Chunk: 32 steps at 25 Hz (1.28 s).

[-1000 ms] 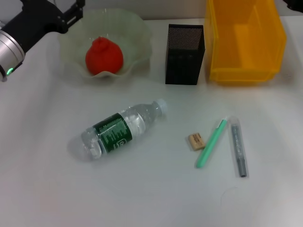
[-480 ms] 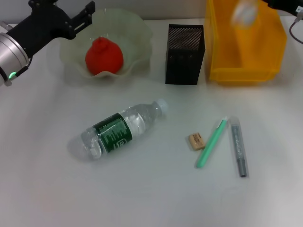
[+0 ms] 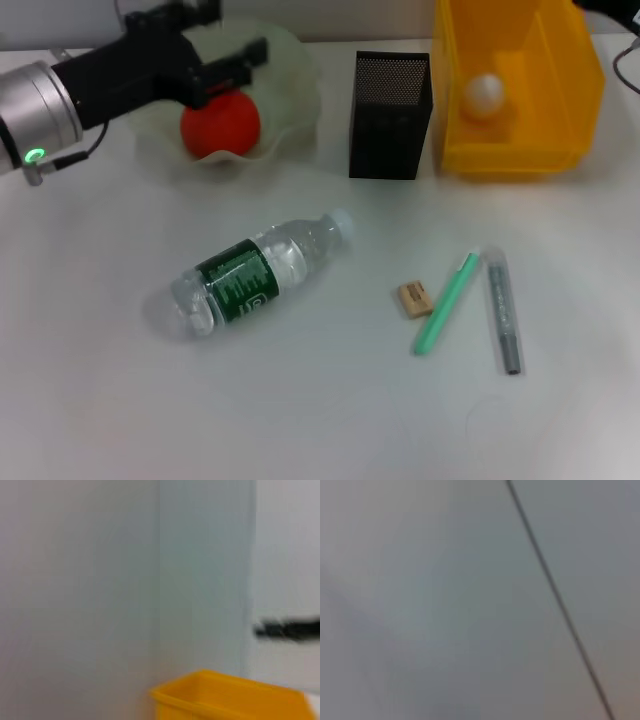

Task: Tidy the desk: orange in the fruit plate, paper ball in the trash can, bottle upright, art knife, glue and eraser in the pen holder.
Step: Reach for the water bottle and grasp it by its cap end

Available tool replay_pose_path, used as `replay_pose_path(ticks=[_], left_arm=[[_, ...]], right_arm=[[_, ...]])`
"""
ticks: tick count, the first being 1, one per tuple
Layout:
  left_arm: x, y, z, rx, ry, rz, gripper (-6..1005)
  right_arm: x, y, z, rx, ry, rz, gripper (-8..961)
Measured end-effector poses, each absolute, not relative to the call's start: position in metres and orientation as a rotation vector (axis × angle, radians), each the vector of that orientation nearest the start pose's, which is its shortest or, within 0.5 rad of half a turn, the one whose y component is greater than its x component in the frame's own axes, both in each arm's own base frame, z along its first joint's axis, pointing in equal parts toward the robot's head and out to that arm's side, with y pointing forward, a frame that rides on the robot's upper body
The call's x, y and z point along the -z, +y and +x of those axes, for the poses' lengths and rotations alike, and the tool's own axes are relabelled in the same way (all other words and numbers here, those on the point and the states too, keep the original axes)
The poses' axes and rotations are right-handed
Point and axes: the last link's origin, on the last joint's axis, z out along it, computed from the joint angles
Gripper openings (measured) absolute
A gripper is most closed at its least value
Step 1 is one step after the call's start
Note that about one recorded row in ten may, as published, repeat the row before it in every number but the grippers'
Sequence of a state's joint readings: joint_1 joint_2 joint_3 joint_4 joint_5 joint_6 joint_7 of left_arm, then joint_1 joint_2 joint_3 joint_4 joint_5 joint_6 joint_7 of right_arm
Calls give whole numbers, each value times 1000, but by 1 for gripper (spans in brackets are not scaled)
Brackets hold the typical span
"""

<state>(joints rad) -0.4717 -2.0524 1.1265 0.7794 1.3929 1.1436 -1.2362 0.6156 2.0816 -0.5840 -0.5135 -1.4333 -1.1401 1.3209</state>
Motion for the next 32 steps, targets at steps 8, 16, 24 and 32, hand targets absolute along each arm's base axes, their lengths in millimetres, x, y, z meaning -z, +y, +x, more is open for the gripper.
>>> replay_pose_path(ticks=[8, 16, 24, 32], left_arm=[[-1, 366, -195, 505, -498, -2755, 742], [34, 373, -172, 161, -492, -2891, 742], [68, 381, -156, -121, -325, -2887, 742], [90, 384, -154, -175, -272, -2826, 741]], right_arm=[[-38, 382, 243, -1303, 480, -1812, 621], [-36, 381, 252, -1262, 484, -1762, 620], [-45, 369, 266, -1283, 504, -1675, 620], [-42, 362, 274, -1269, 525, -1662, 620]])
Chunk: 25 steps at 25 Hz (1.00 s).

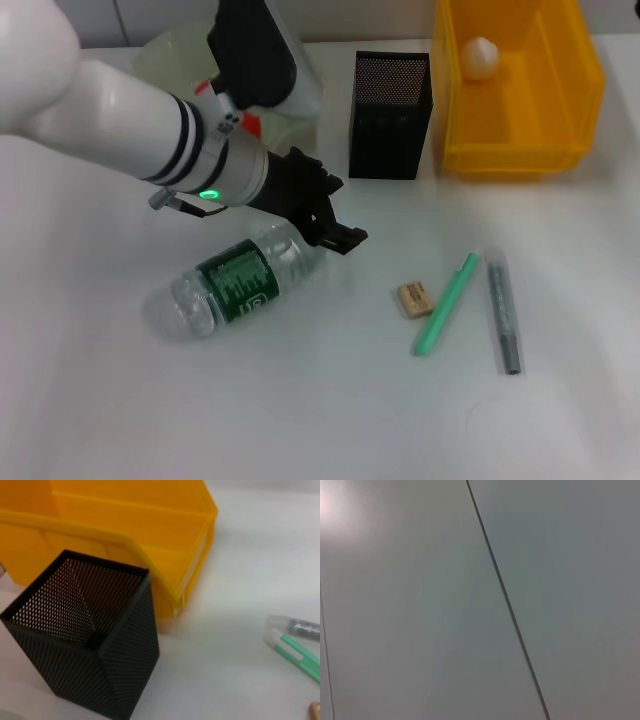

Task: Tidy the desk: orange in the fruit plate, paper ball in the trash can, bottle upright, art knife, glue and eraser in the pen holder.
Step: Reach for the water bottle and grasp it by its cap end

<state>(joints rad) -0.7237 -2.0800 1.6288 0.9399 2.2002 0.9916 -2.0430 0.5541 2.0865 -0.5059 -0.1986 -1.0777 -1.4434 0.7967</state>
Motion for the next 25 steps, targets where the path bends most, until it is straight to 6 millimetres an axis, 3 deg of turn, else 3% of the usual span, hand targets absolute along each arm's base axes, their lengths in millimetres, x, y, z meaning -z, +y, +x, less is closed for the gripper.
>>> replay_pose_path(ticks=[14, 25], left_arm=[[104, 384, -158, -344, -164, -2791, 736], [104, 386, -156, -390, -129, -2789, 729]], right_arm=[[-44, 361, 275, -1279, 523, -1648, 620], [-44, 362, 276, -1271, 530, -1648, 619]])
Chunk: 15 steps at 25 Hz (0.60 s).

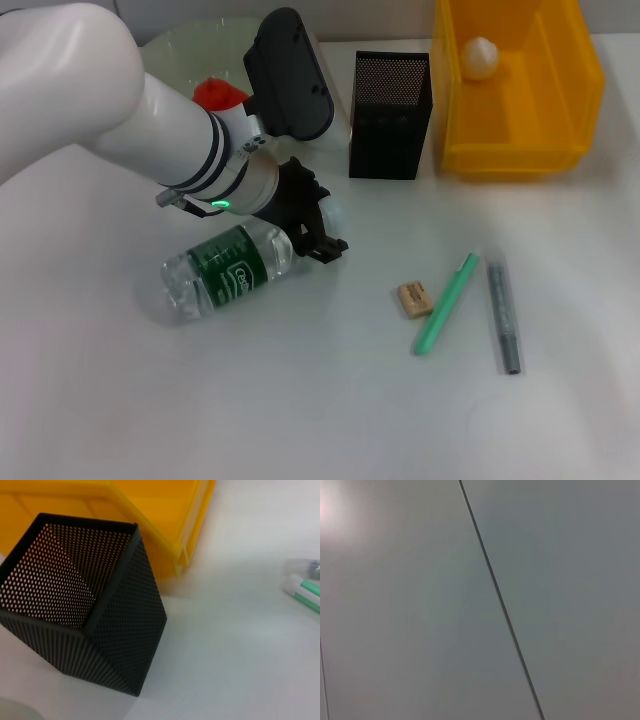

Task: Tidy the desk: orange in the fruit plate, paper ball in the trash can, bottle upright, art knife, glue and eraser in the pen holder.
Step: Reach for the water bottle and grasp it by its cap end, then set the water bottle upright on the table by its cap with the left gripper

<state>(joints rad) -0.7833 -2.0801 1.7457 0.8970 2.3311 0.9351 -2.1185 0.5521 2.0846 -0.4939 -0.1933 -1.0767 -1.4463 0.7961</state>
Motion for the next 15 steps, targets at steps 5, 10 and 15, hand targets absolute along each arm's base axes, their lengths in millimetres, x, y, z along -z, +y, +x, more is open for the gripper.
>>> replay_pose_path(ticks=[5, 10, 15], left_arm=[[103, 388, -158, -434, -129, -2764, 726], [103, 388, -158, -443, -129, -2758, 561], [103, 388, -158, -443, -129, -2759, 442]], right_arm=[[-44, 361, 277, -1269, 533, -1647, 619], [-43, 360, 277, -1273, 534, -1646, 619], [-43, 359, 278, -1274, 535, -1645, 619]])
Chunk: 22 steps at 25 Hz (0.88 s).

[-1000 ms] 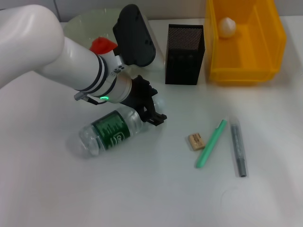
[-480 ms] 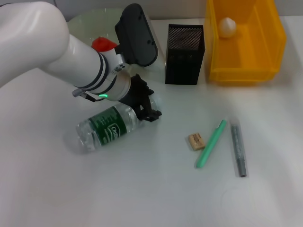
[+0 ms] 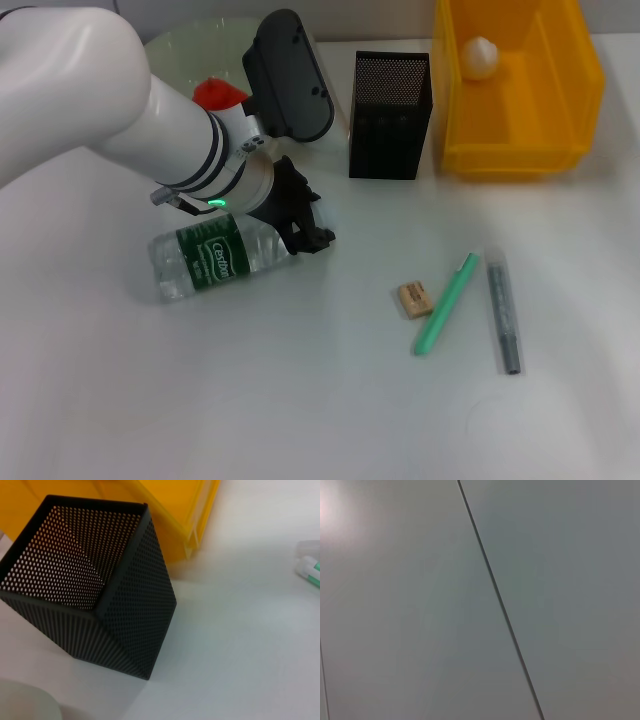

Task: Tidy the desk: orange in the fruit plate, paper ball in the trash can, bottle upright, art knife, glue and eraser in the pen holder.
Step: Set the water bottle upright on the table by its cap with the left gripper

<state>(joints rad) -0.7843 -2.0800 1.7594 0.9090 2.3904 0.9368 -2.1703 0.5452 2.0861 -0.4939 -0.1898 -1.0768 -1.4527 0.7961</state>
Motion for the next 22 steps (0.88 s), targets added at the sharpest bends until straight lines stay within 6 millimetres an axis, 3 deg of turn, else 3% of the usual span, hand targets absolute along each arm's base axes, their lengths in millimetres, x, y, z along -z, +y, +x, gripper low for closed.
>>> replay_pose_path(ticks=[6, 10, 20, 22], left_arm=[[100, 386, -160, -420, -156, -2761, 451], [86, 384, -160, -311, -188, -2735, 457], [24, 376, -178, 307, -346, -2626, 471], [21, 375, -180, 335, -359, -2619, 474]], right_arm=[[-43, 358, 278, -1276, 533, -1645, 619], [-43, 358, 277, -1281, 528, -1645, 619], [-44, 359, 274, -1291, 519, -1649, 618], [-44, 359, 274, -1293, 520, -1649, 618]])
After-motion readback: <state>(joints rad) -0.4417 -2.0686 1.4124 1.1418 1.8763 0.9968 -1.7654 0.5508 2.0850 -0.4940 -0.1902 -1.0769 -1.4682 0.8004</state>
